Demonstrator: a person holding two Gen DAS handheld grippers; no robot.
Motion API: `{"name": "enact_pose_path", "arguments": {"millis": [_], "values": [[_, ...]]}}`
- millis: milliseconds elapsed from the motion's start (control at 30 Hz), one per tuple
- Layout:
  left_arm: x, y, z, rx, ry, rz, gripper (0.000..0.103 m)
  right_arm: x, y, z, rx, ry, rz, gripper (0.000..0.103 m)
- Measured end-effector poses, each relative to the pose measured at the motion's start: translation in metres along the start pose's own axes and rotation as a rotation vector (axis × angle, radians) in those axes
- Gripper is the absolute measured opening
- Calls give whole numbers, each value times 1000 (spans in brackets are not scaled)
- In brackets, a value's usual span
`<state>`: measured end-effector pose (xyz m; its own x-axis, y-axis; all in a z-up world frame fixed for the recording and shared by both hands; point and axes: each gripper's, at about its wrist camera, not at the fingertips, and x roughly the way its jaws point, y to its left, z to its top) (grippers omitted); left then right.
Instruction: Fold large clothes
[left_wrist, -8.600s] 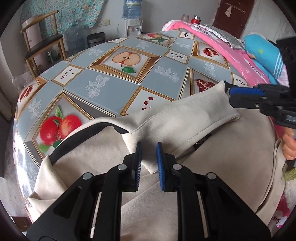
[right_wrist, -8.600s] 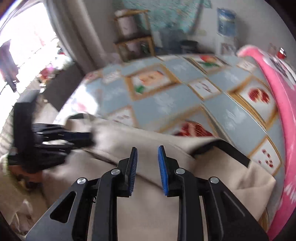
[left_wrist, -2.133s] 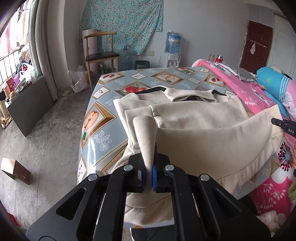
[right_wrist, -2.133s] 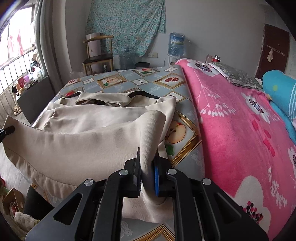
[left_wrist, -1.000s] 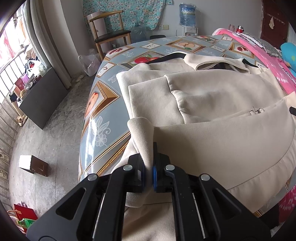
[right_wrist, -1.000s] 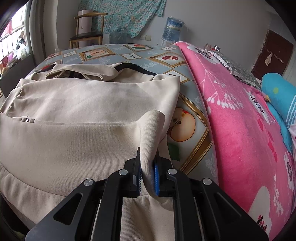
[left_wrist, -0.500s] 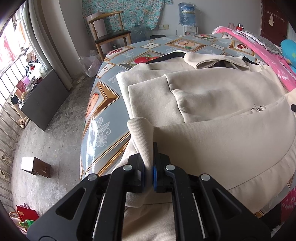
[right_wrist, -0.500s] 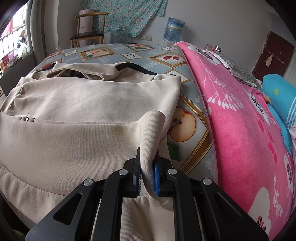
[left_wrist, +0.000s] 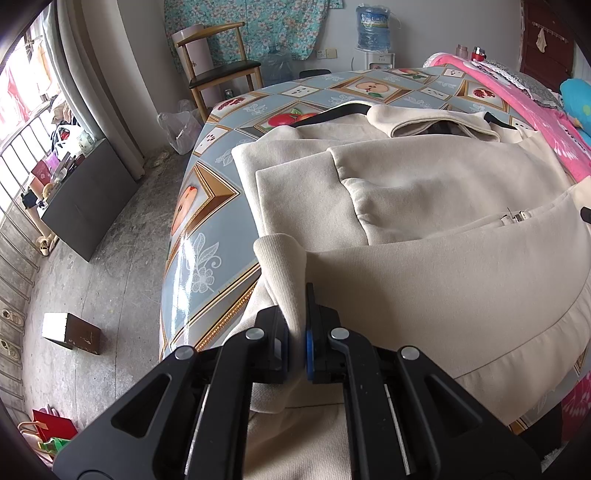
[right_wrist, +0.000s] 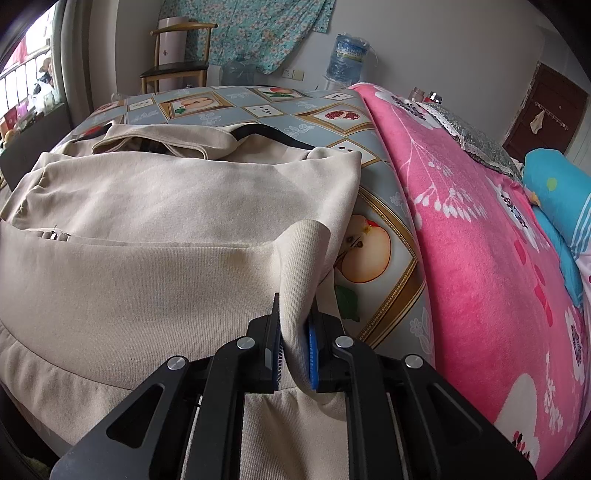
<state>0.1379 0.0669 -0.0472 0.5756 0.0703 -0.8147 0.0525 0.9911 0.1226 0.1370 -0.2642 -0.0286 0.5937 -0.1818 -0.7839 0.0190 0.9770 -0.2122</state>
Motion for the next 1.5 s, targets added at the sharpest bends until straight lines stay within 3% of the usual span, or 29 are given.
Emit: {"name": "enact_pose_path", "arguments": {"millis": [467,600,733,933,1067,1200,1367,1500], "values": [[1,1,0,-7,-1,0,6,0,-1,0,0,-9,2,11],[-5,3,-4,-7,-41,-2,6,-7,-2,-2,5,-45,-8,11],[-32,6,-11,11,-108,-16,6,-34,-9,-5,43,-111,-2,11],[-104,14,-9,72,-230,-10,6,-95,-21,-3,87,-253,-5,10],[-126,27,29,62,-310,-53,6,-107,-32,24,99,-328,-4,10],[-109,36,85,67,-332,-72,6,-87,-41,75,80,-371,4,10],[-50,43,177,70,-287,-94,6,-24,-45,160,27,-337,-21,9],[27,35,220,76,-186,-67,6,47,-39,201,12,-241,-30,9]]}}
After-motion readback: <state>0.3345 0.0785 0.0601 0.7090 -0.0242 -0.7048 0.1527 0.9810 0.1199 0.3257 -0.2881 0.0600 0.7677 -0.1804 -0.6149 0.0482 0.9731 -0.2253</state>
